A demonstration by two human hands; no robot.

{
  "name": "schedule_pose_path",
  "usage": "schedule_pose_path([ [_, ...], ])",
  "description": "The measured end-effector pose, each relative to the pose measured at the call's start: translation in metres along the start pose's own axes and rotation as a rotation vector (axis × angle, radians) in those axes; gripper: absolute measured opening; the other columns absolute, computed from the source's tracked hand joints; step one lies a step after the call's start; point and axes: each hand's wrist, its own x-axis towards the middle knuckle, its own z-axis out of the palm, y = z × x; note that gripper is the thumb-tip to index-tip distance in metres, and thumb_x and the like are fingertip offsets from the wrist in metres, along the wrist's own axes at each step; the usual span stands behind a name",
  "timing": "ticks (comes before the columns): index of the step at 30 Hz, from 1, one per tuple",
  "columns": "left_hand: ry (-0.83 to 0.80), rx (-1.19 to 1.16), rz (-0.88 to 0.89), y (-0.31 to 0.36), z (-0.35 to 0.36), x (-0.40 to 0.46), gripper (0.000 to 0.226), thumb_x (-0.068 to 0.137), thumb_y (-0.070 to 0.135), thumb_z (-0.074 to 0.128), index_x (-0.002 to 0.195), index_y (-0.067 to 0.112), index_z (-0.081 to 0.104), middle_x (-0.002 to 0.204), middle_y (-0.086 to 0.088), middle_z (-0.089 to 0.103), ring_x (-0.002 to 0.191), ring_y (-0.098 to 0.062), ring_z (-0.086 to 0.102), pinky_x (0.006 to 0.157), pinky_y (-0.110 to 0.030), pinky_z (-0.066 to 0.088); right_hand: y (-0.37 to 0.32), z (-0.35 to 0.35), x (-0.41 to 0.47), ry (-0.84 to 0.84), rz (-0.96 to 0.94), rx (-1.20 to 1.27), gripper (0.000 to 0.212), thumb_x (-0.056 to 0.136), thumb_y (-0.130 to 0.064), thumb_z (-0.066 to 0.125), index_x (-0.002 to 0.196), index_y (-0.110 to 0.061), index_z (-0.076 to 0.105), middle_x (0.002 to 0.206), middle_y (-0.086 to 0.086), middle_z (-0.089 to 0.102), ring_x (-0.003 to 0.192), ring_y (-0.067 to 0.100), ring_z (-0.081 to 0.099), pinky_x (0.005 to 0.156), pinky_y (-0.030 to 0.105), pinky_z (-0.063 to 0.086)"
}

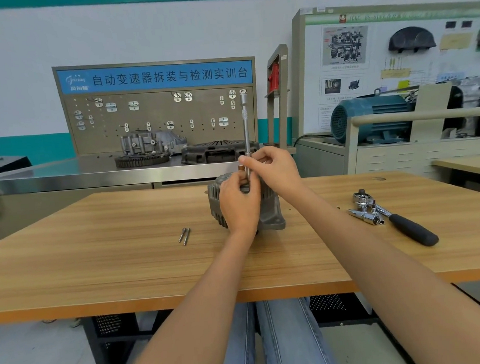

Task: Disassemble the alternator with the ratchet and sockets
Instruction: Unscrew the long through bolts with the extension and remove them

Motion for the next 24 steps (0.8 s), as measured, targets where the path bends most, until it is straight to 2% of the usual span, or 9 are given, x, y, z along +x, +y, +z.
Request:
schedule_pose_path([
  [3,-0.004,0.002,0.018,-0.0005,-0.0008,-0.0009,0.017,0.095,0.032,0.054,0.081,0.023,0.06,0.084,0.003,0.066,0.089,-0.018,0.061,0.082,-0.043,0.051,-0.0025,-0.0019,-0.0023,0.007,-0.009,0.047,0.015,0.084,-0.038,0.067,0.073,-0.029,0.063,0.072,-0.013,0.063,0.076,0.005,0.06,0.076,0.031,0.053],
  [8,-0.009,0.023,0.064,-0.0008,-0.0014,-0.0011,0.018,0.098,0.03,0.051,0.082,0.028,0.058,0.081,0.01,0.061,0.088,-0.015,0.06,0.08,-0.039,0.052,-0.0033,-0.0059,-0.004,-0.07,-0.055,-0.02,0.021,0.092,-0.035,0.057,0.1,-0.02,0.07,0.086,-0.011,0.066,0.09,0.008,0.062,0.085,0.036,0.052],
  [12,-0.015,0.01,0.049,-0.0008,-0.0019,-0.0014,0.013,0.096,0.028,0.054,0.085,0.025,0.059,0.085,0.007,0.063,0.091,-0.017,0.061,0.083,-0.042,0.051,-0.0028,-0.0061,-0.0038,-0.097,-0.067,-0.092,0.027,0.096,-0.033,0.049,0.107,-0.019,0.069,0.097,-0.005,0.069,0.097,0.012,0.061,0.09,0.041,0.05],
  [14,-0.019,0.003,0.032,-0.002,-0.002,-0.0005,0.012,0.096,0.029,0.056,0.086,0.024,0.06,0.088,0.004,0.065,0.092,-0.018,0.061,0.085,-0.043,0.051,-0.0021,-0.0051,-0.0031,-0.09,-0.051,-0.087,0.029,0.094,-0.037,0.051,0.111,-0.019,0.067,0.099,-0.006,0.067,0.096,0.01,0.06,0.088,0.039,0.05],
  [15,-0.022,0.001,0.026,-0.0026,-0.0019,-0.0001,0.011,0.095,0.029,0.056,0.087,0.023,0.06,0.089,0.003,0.066,0.092,-0.018,0.061,0.085,-0.043,0.051,-0.002,-0.0043,-0.003,-0.08,-0.038,-0.077,0.032,0.092,-0.041,0.055,0.112,-0.019,0.065,0.099,-0.009,0.065,0.094,0.006,0.058,0.085,0.033,0.05],
  [17,-0.028,-0.001,0.012,-0.0027,-0.0019,0.0002,0.012,0.095,0.03,0.057,0.087,0.022,0.061,0.09,0.001,0.067,0.092,-0.018,0.061,0.085,-0.043,0.051,-0.0015,-0.002,-0.0028,-0.048,-0.019,-0.071,0.031,0.086,-0.046,0.062,0.107,-0.023,0.062,0.091,-0.02,0.058,0.082,-0.003,0.053,0.074,0.02,0.045],
  [18,-0.031,-0.003,0.005,-0.0024,-0.002,0.0001,0.012,0.095,0.03,0.056,0.087,0.022,0.061,0.089,0.002,0.067,0.092,-0.018,0.061,0.085,-0.043,0.051,-0.0009,-0.0008,-0.0028,-0.022,-0.018,-0.08,0.026,0.084,-0.045,0.064,0.099,-0.024,0.06,0.084,-0.021,0.055,0.077,-0.003,0.051,0.068,0.018,0.042],
  [20,-0.036,-0.008,0.002,-0.0017,-0.0027,0.0001,0.015,0.095,0.031,0.055,0.085,0.021,0.062,0.088,0.003,0.067,0.091,-0.017,0.061,0.084,-0.043,0.051,0.0001,0.0002,-0.0028,0.015,-0.029,-0.112,0.021,0.084,-0.043,0.065,0.088,-0.024,0.057,0.077,-0.018,0.052,0.072,-0.001,0.049,0.065,0.021,0.04],
  [24,-0.05,-0.011,0.04,-0.0013,-0.0048,-0.001,0.018,0.097,0.027,0.052,0.086,0.017,0.063,0.088,0.0,0.066,0.092,-0.02,0.06,0.083,-0.045,0.05,-0.0019,-0.0022,-0.0035,-0.022,-0.044,-0.109,0.022,0.088,-0.038,0.062,0.094,-0.018,0.064,0.08,-0.014,0.056,0.083,0.01,0.055,0.076,0.031,0.048],
])
